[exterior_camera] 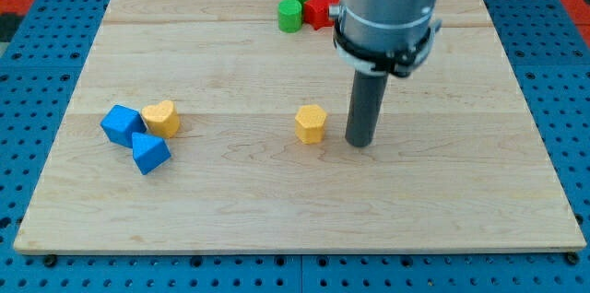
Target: Push the yellow hexagon into the yellow heart
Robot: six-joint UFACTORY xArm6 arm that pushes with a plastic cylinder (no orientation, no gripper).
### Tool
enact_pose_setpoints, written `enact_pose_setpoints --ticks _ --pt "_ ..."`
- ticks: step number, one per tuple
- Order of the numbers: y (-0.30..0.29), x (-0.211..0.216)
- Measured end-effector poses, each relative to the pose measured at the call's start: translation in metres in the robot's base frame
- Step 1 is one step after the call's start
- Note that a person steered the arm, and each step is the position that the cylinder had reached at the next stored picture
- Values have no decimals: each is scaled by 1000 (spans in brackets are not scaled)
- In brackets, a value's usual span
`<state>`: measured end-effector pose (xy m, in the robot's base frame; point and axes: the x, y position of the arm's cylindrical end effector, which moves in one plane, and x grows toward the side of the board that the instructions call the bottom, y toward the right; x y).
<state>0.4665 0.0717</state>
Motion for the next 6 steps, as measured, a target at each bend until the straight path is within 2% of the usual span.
enact_pose_setpoints --ticks 1,2,3,4,5,6 --pt "-23 -45" --pt "-53 -37" --pt "4 -22" --pt "29 11" --pt "-52 18" --pt "-125 6"
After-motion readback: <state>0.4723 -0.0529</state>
